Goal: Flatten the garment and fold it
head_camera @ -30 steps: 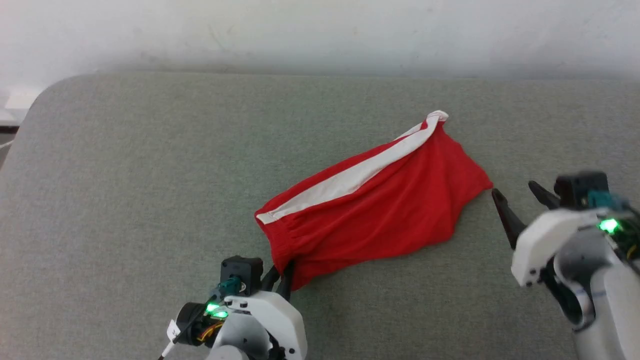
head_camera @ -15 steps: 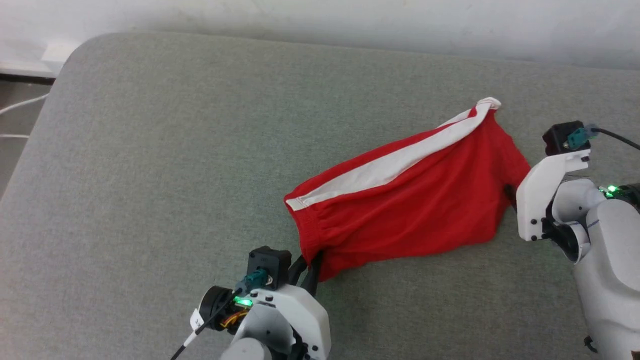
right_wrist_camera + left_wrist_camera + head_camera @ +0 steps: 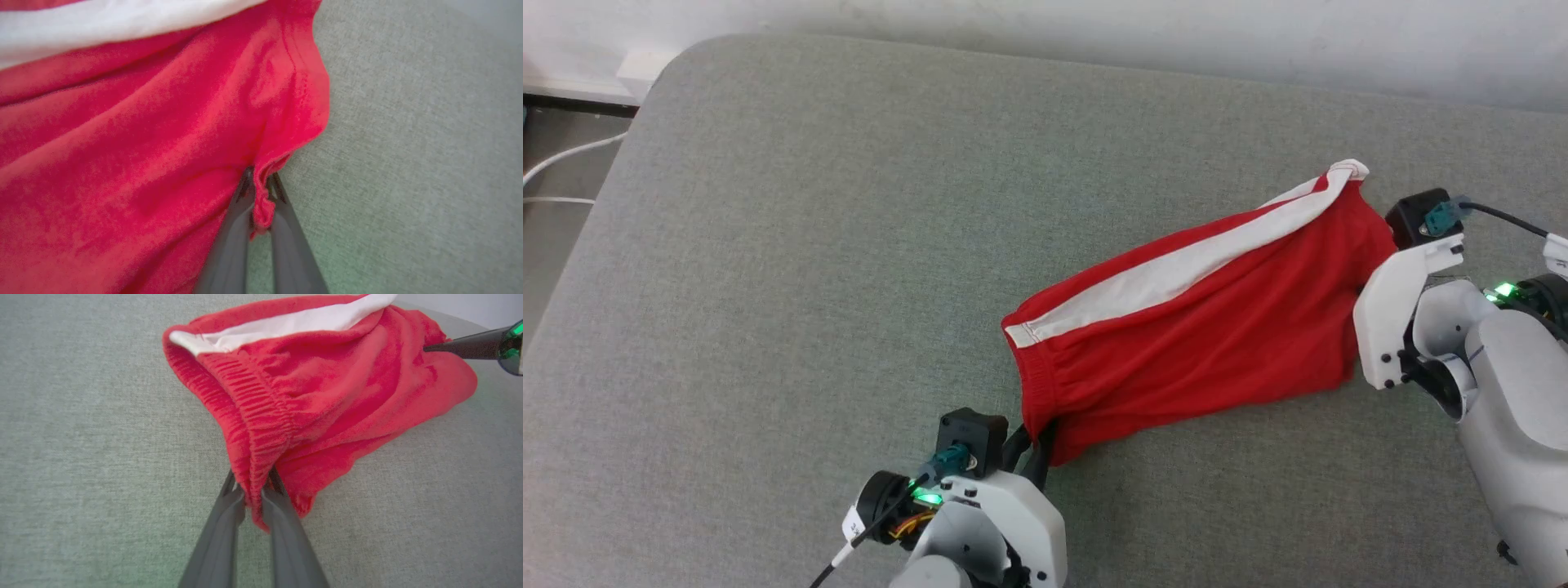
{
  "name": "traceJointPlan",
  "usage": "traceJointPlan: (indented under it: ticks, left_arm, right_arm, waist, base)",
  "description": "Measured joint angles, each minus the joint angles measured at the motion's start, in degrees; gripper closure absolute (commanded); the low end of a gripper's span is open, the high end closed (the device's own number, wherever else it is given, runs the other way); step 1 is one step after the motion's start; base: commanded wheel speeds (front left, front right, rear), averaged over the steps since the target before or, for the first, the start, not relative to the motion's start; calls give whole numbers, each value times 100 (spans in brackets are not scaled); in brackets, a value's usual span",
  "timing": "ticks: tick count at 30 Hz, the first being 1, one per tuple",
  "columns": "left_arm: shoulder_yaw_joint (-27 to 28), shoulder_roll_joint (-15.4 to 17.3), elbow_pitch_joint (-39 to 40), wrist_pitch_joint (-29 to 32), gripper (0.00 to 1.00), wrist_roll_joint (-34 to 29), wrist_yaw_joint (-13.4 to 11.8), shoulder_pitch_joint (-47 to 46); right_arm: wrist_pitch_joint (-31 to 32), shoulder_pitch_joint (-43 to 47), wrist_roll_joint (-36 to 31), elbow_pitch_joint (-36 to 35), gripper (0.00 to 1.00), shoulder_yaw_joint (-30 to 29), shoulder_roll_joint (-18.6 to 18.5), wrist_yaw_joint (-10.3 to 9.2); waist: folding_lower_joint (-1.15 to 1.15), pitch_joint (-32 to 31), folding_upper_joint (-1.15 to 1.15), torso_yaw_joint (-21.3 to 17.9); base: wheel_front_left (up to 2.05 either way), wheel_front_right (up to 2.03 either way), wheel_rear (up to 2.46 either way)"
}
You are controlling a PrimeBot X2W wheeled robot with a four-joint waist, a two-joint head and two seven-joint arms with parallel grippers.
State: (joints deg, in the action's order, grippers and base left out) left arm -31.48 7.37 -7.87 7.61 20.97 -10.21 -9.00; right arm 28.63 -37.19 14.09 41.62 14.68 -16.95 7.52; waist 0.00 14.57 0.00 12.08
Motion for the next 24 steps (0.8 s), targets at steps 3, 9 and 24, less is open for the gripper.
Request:
traceJointPlan:
  ticks: [3,9,24]
  left_arm:
    - [0,7,-34,-1,100,1,0,0]
    - [54,65,-36,-33,100,22,-9,2]
    - [114,687,292,472,100,252,67,361]
  right_arm:
    - [-232,-2,186,96,100,137,-84,2]
    - [-604,199,605,189,100,236,-203,3]
    - [-837,2146,1555,-1548,100,-265,-415,10]
  waist:
    - [0,-72,0,-14]
    - [0,-311,0,-69]
    - [0,-923,0,-526]
  base:
    - [0,0,0]
    - [0,0,0]
    - [0,0,0]
